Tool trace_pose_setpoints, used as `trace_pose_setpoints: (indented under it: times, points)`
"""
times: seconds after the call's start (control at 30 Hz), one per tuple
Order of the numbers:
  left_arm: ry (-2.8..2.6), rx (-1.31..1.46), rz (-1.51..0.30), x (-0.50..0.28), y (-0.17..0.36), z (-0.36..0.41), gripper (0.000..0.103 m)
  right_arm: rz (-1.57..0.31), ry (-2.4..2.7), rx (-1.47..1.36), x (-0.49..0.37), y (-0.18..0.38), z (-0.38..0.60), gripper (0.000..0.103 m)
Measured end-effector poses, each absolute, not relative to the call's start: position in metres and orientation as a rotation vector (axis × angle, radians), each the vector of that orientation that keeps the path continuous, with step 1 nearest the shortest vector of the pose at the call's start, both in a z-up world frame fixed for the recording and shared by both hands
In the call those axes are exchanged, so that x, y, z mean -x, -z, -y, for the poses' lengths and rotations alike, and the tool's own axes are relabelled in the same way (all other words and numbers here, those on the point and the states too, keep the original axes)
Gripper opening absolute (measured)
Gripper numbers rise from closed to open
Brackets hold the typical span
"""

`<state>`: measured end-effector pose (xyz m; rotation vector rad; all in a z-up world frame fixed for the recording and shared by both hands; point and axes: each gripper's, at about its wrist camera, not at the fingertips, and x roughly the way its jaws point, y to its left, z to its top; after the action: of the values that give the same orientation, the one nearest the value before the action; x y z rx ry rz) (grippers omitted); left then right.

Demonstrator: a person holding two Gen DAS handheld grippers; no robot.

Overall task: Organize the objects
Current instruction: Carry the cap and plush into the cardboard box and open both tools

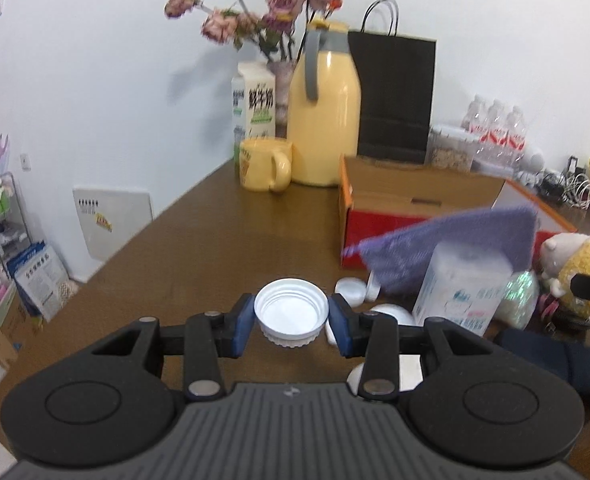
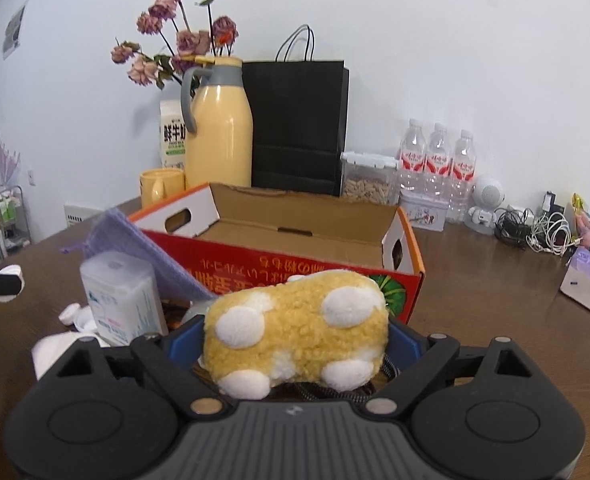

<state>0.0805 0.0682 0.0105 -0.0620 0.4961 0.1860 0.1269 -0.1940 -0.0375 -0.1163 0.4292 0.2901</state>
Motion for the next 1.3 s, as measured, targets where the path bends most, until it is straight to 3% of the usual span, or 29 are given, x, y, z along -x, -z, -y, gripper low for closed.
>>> trace_pose_setpoints:
  times: [0.3,0.67,1.3]
  points:
    - [-0.111,0.011,-0.409,-0.098,-0.061,-0.050,0.041,-0.380,-0.301,0.091,-0.130,0.006,0.203,0.091]
    - [-0.025,-0.004,-0.440,-0.173,-0.104,-0.021,0.041,-0.386,-0.295,0.034,-0.188,-0.031,0.215,0.091]
    - [-0.011,-0.041,-0.669,-0.316,-0.085,0.023,0.041,-0.530,-0.285,0.066,-0.318,-0.018,0.186,0.091]
